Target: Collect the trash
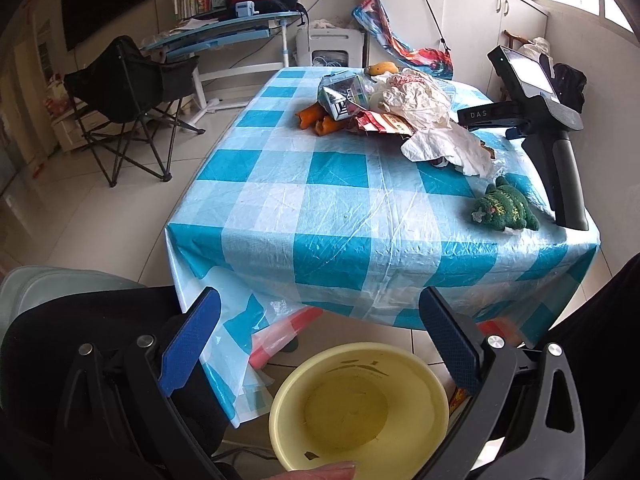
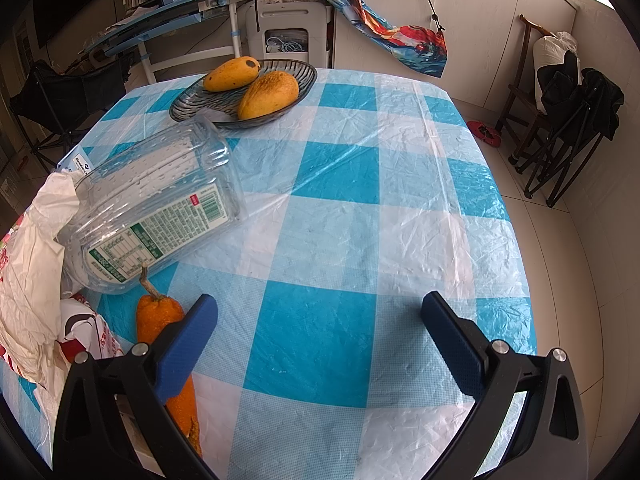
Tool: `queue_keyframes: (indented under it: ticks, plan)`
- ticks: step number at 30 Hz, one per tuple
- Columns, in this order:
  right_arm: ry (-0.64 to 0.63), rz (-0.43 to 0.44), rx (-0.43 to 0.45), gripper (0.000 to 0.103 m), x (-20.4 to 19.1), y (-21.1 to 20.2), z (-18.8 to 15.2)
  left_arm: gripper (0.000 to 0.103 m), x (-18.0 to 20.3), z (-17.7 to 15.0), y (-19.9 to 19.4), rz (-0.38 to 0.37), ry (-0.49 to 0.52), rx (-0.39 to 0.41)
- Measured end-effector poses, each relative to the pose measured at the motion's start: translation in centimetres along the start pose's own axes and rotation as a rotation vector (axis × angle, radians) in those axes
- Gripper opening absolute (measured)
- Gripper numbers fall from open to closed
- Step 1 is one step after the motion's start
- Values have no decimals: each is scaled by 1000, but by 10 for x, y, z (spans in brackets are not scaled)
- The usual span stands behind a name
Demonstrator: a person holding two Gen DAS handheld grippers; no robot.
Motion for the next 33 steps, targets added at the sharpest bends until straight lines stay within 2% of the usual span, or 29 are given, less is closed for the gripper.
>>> queue_keyframes:
  ticks: [14, 19, 33]
  plan:
    - [0, 0, 0, 98, 0, 0, 0, 96, -19, 5, 4, 8, -99, 1]
    - [0, 0, 0, 98, 0, 0, 0, 96, -13, 4, 13, 39, -78, -8]
    - [-5, 12, -17, 98, 1, -1, 0, 96, 0, 10, 28, 32, -52, -32]
Point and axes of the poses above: each gripper's, at about its wrist camera, not at the fingertips, and y roughly the way its jaws point, x to its right, z to its top, the point moved 2 cm from there along y, roughly the way its jaws point, and after that the axes turned 9 degrees about x, right-handed, at the moved point
